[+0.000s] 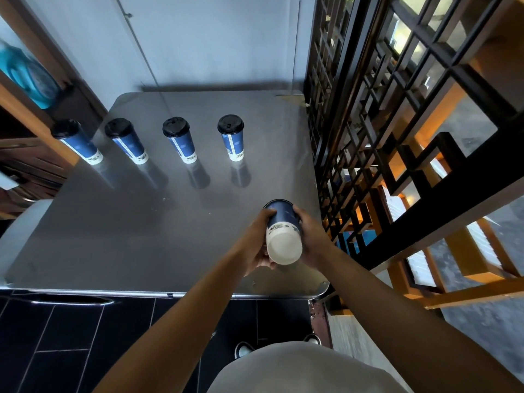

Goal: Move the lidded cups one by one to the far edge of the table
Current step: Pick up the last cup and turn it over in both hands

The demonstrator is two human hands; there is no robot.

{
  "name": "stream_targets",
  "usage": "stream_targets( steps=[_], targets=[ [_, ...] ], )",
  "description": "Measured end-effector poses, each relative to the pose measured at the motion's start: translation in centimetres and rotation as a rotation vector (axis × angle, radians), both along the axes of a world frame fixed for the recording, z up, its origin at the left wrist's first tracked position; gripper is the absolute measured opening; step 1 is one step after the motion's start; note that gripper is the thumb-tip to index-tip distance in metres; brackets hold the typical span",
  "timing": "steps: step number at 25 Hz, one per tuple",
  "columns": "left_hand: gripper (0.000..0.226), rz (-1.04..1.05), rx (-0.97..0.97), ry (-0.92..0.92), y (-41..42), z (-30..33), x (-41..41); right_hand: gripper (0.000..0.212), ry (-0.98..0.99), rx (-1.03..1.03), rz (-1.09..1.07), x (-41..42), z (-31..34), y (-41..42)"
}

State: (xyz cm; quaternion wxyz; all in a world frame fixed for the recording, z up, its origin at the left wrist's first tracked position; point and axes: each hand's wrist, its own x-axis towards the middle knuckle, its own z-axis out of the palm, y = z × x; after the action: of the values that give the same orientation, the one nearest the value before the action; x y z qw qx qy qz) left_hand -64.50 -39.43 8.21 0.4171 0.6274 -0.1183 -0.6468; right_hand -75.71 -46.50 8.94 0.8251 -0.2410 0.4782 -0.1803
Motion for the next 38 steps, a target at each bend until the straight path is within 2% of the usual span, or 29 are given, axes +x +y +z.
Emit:
stream_targets(
  steps=[3, 8, 11, 14, 16, 19, 21, 23, 28, 33, 38],
  targets=[
    [0.068, 0.050, -0.006, 0.059, -0.2, 0.1, 0.0, 0.058, 0.016, -0.041, -0.023, 0.2, -0.4, 0.0],
    [0.065, 0.002, 0.030, -0.021, -0.1, -0.2, 0.3, 0.058, -0.012, -0.040, -0.004, 0.3, -0.1, 0.1],
    [0.087, -0.088, 0.052, -0.192, 0.1, -0.5, 1.0, 0.054, 0.033, -0.071, 0.005, 0.5, -0.2, -0.1],
    [0.079, -0.147, 0.029, -0.371, 0.1, -0.8, 1.4, 0.046, 0.123, -0.198, 0.025, 0.9, -1.0, -0.3],
    [0.077, -0.130, -0.013, -0.343, 0.0, -0.9, 1.4, 0.046, 0.155, -0.220, 0.035, 0.9, -1.1, -0.3],
    [0.084, -0.035, -0.057, -0.127, 0.3, -1.1, 1.4, 0.050, 0.168, -0.204, 0.056, 0.4, -1.3, -0.3],
    [0.074, -0.004, -0.074, -0.074, 0.4, -1.1, 1.2, 0.050, 0.170, -0.196, 0.057, 0.4, -1.5, -0.1],
    [0.069, 0.002, -0.084, -0.074, 0.5, -1.1, 1.1, 0.051, 0.167, -0.195, 0.055, 0.5, -1.6, 0.1],
    [0.072, -0.039, -0.073, -0.099, 0.7, -0.5, 1.0, 0.051, 0.161, -0.207, 0.057, 0.5, -1.2, 0.1],
    [0.074, -0.051, -0.066, -0.332, 0.8, -0.3, 1.4, 0.050, 0.167, -0.304, 0.114, 0.0, -1.1, -0.2],
    [0.059, -0.071, -0.132, -0.293, 0.7, 0.2, 1.3, 0.052, 0.190, -0.315, 0.112, 0.0, -1.8, -0.4]
  ],
)
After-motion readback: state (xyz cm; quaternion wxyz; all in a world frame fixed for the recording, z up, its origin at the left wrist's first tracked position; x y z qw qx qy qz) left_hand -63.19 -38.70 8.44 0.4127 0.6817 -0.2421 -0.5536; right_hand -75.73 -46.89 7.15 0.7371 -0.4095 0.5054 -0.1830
